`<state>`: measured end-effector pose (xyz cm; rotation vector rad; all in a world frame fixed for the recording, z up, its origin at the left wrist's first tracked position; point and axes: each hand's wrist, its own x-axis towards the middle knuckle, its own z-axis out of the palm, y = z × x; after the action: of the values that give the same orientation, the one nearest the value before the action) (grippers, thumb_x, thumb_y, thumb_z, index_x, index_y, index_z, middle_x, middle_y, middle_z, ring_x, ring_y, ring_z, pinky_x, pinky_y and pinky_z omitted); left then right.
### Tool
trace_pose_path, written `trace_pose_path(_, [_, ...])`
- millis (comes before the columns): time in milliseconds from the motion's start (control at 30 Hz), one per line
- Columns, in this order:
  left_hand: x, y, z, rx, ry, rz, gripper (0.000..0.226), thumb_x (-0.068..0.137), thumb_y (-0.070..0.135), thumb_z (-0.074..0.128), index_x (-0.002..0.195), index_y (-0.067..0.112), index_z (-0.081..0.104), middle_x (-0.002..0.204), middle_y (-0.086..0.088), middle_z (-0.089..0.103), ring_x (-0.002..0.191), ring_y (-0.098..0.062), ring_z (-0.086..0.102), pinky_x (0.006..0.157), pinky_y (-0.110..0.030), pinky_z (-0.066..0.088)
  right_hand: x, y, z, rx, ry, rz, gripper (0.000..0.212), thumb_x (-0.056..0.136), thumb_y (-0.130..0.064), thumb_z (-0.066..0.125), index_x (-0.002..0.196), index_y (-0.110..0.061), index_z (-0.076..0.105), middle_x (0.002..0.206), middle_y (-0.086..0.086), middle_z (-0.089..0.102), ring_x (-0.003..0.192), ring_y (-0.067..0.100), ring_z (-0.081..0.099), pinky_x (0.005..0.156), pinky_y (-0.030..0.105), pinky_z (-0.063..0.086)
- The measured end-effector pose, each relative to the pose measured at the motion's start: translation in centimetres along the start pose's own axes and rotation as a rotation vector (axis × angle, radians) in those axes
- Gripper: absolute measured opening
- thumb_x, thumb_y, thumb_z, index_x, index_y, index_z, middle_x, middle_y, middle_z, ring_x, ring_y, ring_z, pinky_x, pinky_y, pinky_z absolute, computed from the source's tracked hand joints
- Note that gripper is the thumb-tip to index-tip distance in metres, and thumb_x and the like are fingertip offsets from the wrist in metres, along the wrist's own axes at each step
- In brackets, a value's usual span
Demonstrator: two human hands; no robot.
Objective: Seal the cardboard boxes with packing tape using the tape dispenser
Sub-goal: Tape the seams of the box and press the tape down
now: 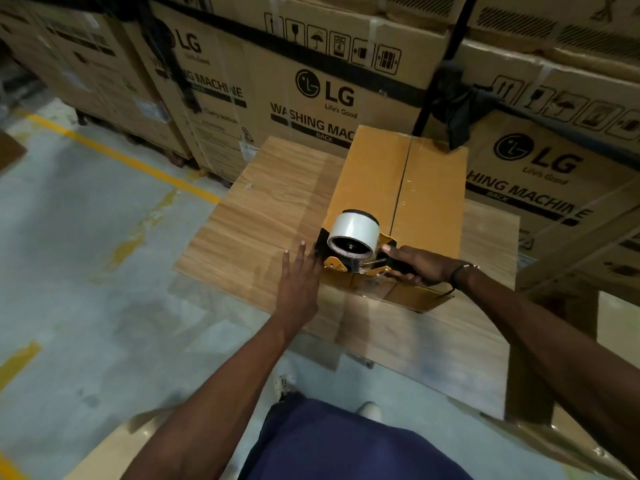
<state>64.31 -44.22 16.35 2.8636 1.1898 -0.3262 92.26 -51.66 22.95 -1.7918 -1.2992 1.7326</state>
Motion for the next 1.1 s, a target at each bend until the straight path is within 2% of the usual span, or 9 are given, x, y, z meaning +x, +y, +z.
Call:
trace_pose_path(67, [0.1,0.2,-0.1,0.021,-0.019,-0.023,0.103,0.082,0.023,0.066,0.163,0.011,0.005,0.172,-0.010,-0.001,0.158,-0.038,-0.006,0.124,-0.063,-0.001,-0.6,0.6,-0.2,-0.017,-0.004,-0.010,0.067,0.106,-0.061,0.021,0.067,-0.011,0.044,0.057,0.003,0.031,0.044,0.013,0.023,0.044,0.019,0.029])
trace_pose_path(233, [0.2,1.0,-0.6,0.022,-0.089,-0.110,0.135,0.076,0.037,0.083,0.161,0.015,-0.020,0.171,-0.004,-0.019,0.158,-0.037,-0.003,0.124,-0.061,-0.003,-3.4,4.6,-3.0,-0.020,-0.022,-0.018,0.080,0.103,-0.073,0.023,0.075,-0.002,0.048,0.058,0.004,0.030,0.048,0.016,0.020,0.045,0.022,0.028])
trace_pose_path(367, [0.3,1.7,-1.1,0.018,-0.140,-0.139,0.137,0.076,0.039,0.083,0.160,0.015,-0.022,0.171,-0.003,-0.020,0.158,-0.036,-0.004,0.125,-0.060,-0.002,-6.8,8.8,-5.3,-0.010,-0.007,-0.014,0.086,0.093,-0.079,0.032,0.078,0.004,0.048,0.058,0.004,0.030,0.050,0.018,0.018,0.044,0.022,0.027])
trace_pose_path(533, [0.8,4.7,-2.7,0.015,-0.144,-0.192,0.127,0.079,0.041,0.078,0.162,0.008,-0.012,0.171,-0.011,-0.013,0.158,-0.036,-0.010,0.125,-0.058,-0.003,-8.2,10.5,-5.3,0.037,0.030,-0.015,0.074,0.099,-0.073,0.030,0.083,-0.004,0.052,0.056,0.002,0.032,0.044,0.013,0.023,0.042,0.020,0.027])
trace_pose_path(667, [1.3,11.0,-2.3,0.039,-0.113,0.115,0.114,0.076,0.035,0.074,0.162,0.007,0.005,0.171,-0.018,0.000,0.158,-0.037,-0.005,0.127,-0.058,0.003,-7.8,10.9,-5.6,0.043,0.019,-0.027,0.074,0.098,-0.074,0.033,0.076,-0.006,0.050,0.055,0.003,0.033,0.046,0.017,0.021,0.045,0.023,0.025])
trace_pose_path(733, [1.2,12.9,-1.6,-0.006,-0.135,0.127,0.108,0.075,0.032,0.074,0.161,0.004,0.014,0.170,-0.019,0.006,0.158,-0.035,-0.008,0.127,-0.056,0.005,-7.9,11.0,-5.8,0.044,0.019,-0.024,0.072,0.101,-0.073,0.031,0.074,-0.008,0.051,0.056,0.003,0.033,0.048,0.018,0.020,0.046,0.025,0.024])
trace_pose_path(833, [1.1,12.8,-1.3,-0.011,-0.109,0.106,0.112,0.074,0.035,0.078,0.161,0.005,0.014,0.171,-0.016,0.005,0.158,-0.032,-0.010,0.127,-0.057,0.007,-7.9,11.2,-5.6,0.053,0.008,-0.027,0.070,0.099,-0.073,0.033,0.073,-0.010,0.050,0.056,0.003,0.033,0.048,0.019,0.019,0.046,0.027,0.023])
trace_pose_path(1000, [1.1,12.1,-1.3,-0.027,-0.084,0.114,0.131,0.076,0.037,0.081,0.162,0.012,-0.015,0.170,-0.007,-0.022,0.158,-0.026,-0.013,0.127,-0.057,0.005,-10.4,12.1,-6.0,0.051,0.049,-0.029,0.069,0.105,-0.065,0.031,0.069,-0.009,0.047,0.052,0.003,0.034,0.044,0.015,0.021,0.043,0.023,0.024])
trace_pose_path(1100, [1.1,12.2,-0.9,-0.073,-0.072,0.111,0.131,0.077,0.035,0.079,0.161,0.016,-0.021,0.169,-0.004,-0.025,0.158,-0.025,-0.014,0.125,-0.056,0.001,-13.0,14.7,-7.2,0.049,0.110,0.015,0.061,0.103,-0.061,0.030,0.071,-0.012,0.050,0.052,0.003,0.038,0.042,0.012,0.026,0.040,0.019,0.027])
